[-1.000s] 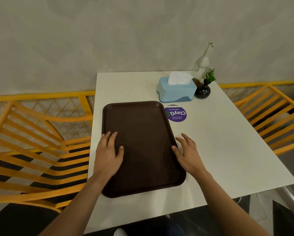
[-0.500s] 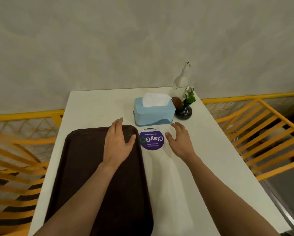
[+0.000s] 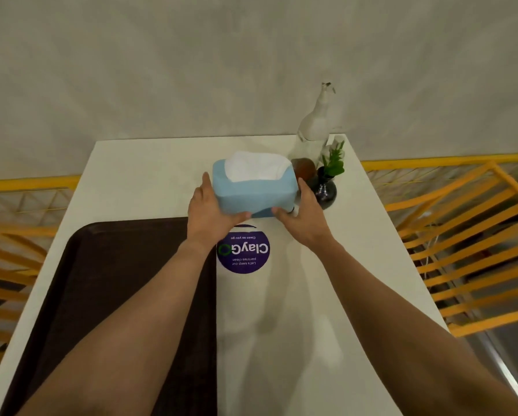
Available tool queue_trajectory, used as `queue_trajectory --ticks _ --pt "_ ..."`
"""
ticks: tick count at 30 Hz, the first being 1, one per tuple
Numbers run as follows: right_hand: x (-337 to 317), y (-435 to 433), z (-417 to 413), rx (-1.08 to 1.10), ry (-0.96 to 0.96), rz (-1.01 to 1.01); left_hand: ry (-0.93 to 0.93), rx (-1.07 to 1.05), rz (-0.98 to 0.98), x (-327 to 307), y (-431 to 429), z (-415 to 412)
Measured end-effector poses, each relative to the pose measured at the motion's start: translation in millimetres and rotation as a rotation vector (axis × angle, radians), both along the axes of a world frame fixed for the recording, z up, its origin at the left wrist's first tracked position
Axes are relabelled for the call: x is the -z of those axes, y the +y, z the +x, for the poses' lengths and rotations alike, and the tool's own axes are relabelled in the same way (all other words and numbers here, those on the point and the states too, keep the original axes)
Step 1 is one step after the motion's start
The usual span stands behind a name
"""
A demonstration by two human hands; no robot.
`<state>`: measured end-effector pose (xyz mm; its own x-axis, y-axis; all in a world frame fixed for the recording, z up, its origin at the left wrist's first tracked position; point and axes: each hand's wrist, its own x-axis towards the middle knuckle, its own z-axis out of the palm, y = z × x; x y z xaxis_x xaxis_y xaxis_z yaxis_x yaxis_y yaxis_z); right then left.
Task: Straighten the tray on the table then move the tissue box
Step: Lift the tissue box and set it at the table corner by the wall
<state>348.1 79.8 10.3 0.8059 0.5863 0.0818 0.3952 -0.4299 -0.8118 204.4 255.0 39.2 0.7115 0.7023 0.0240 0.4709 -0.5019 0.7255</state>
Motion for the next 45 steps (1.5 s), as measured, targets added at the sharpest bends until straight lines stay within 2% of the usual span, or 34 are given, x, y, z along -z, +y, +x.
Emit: queue_trajectory --ticks 3,9,15,29,45 --pt "2.4 5.4 -0.5 -0.030 0.038 0.075 -0.025 0.034 0.000 4.1 3.8 6.1" --pt "13.8 9.3 3.4 -0.021 0.101 0.081 -0.124 0.019 -0.067 13.8 4.0 9.3" --pt "20.1 10.6 6.5 0.018 0.072 0.068 -0.157 -0.036 -0.110 21.0 5.3 13.3" --pt "4.3 25.6 0.8 0.054 0.049 0.009 -0.177 0.023 -0.081 7.9 32.1 9.7" --pt "-24.3 141.0 -88.3 0.012 -0.001 0.020 -0.263 0.019 -0.023 -17.0 145.1 -88.9"
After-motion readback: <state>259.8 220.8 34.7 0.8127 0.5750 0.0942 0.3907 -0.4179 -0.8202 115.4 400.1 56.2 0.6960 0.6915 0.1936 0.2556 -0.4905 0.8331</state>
